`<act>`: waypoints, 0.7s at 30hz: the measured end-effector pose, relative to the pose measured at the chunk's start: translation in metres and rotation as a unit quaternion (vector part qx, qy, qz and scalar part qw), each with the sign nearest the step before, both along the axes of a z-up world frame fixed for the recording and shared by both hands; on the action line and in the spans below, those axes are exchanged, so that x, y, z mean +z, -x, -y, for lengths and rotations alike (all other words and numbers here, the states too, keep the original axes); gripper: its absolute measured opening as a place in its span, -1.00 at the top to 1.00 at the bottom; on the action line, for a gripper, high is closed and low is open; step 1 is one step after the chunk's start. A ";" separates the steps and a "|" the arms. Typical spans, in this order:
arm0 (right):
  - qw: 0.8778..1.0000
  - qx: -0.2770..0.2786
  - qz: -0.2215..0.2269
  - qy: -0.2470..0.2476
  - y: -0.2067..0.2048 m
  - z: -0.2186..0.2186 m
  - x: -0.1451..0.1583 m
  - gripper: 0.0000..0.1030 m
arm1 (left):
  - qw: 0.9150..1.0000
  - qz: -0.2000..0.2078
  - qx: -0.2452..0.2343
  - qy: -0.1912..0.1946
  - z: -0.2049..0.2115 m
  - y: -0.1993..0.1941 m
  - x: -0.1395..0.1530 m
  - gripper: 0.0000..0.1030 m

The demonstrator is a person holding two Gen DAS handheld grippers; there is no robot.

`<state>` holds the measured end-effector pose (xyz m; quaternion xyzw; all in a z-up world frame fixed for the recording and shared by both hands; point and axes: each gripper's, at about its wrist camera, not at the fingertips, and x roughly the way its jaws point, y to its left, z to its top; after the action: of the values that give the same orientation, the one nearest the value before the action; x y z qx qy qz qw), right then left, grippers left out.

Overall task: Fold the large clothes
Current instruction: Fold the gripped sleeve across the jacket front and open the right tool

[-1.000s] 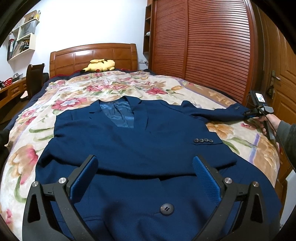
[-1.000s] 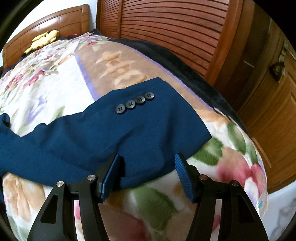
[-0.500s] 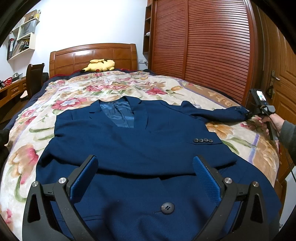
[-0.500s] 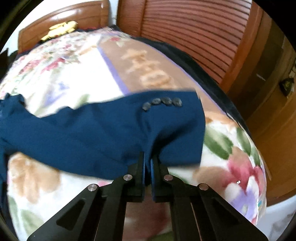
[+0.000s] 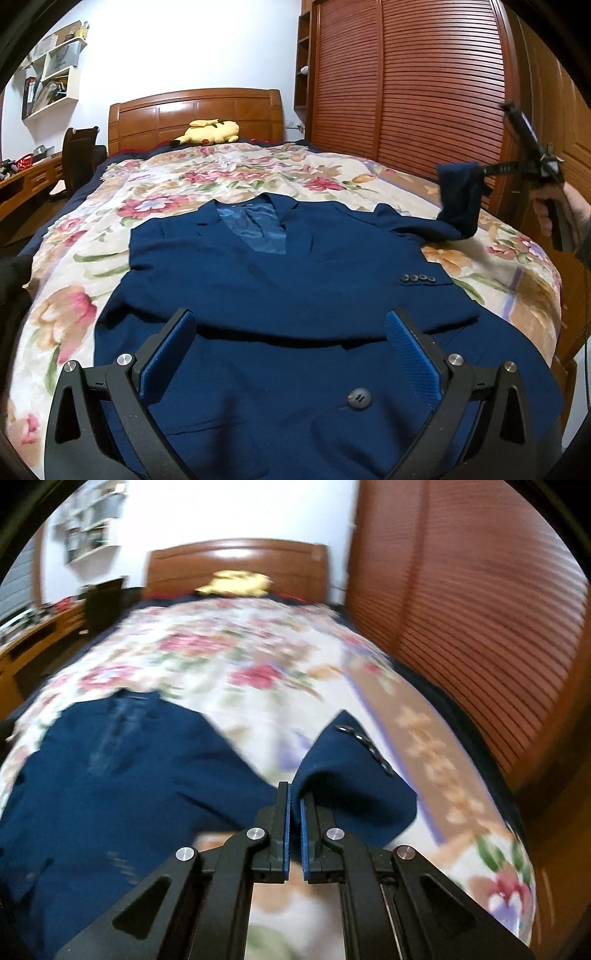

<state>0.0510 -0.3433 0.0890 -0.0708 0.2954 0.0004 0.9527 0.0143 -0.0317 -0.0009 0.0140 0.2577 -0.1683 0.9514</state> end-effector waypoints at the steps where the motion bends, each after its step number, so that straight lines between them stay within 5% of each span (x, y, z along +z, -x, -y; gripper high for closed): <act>1: 1.000 0.018 0.005 0.000 0.004 -0.015 0.003 0.92 | 1.000 0.000 0.002 -0.001 -0.003 0.001 0.000 -0.98; 11: 0.987 0.159 0.029 0.002 0.036 -0.121 0.007 0.92 | 1.000 0.000 0.024 -0.001 -0.032 0.009 0.001 -0.98; 21: 0.969 0.244 0.028 -0.027 0.050 -0.151 0.012 0.92 | 0.999 0.003 0.042 0.009 -0.052 0.012 0.004 -0.98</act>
<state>0.0013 -0.1925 0.1010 -0.1148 0.2422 0.2392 0.9332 0.0025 0.0202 0.0033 -0.0052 0.2532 -0.1302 0.9586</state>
